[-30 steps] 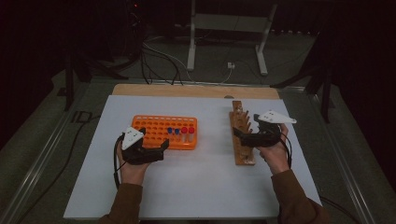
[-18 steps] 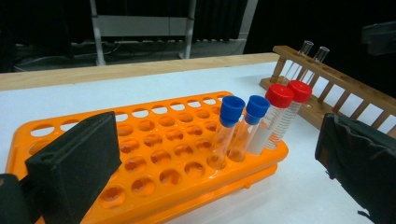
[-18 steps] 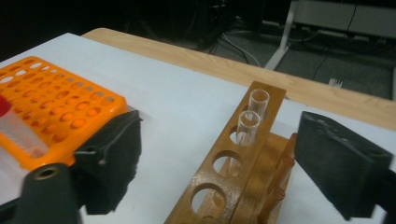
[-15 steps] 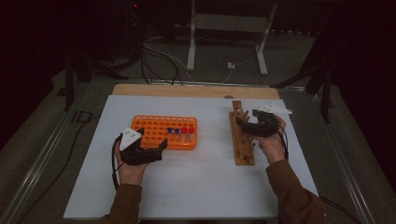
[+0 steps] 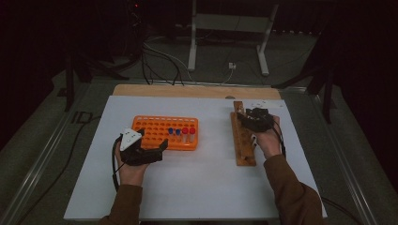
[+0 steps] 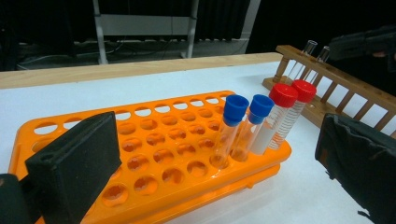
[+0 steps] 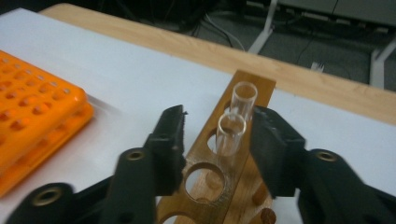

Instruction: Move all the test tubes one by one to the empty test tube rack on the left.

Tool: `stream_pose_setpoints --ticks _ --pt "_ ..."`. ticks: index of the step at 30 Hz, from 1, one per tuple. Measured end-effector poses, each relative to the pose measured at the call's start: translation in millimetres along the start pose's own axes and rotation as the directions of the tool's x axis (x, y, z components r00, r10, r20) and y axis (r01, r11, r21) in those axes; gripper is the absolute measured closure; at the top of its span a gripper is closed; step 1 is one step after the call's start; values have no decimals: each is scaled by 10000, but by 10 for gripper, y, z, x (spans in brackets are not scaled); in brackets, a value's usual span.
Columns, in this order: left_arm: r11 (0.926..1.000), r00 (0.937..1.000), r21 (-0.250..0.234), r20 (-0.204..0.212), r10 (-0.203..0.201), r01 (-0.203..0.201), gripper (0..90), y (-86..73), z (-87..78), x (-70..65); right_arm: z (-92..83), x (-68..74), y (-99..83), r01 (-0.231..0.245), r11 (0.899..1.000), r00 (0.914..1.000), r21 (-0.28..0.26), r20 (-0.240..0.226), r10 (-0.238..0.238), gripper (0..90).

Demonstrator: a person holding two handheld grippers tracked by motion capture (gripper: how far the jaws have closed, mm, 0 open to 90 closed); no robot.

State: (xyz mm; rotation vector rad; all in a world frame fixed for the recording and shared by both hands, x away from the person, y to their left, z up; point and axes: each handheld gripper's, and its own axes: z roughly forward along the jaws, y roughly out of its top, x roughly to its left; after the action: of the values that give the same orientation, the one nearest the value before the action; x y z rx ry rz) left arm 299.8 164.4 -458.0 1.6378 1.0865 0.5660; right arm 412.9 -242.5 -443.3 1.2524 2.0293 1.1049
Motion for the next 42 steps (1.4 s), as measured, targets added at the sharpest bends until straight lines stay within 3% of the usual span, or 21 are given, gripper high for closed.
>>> stream_pose_setpoints --ticks 11,24,31,34,42 --pt "10000 10000 -48 86 -40 40 6 1 -5 -3 130 -26 -19 133 9990 9998 438 158 -140 756" --pt "9999 9999 -80 83 -81 82 6 2 -15 1 204 18 -6 295 9985 9990 462 307 -309 758" --pt "10000 9999 -49 133 -52 53 6 -4 -8 -9 198 -3 -16 14 9992 9994 399 348 -28 764" --pt "10000 9999 -51 149 -44 45 6 -5 -7 -10 168 -17 -30 -289 9993 9993 221 249 283 766" --pt "10000 9998 -63 188 -36 37 6 -6 -7 -17 26 -16 31 -214 9994 9994 -287 276 222 767"
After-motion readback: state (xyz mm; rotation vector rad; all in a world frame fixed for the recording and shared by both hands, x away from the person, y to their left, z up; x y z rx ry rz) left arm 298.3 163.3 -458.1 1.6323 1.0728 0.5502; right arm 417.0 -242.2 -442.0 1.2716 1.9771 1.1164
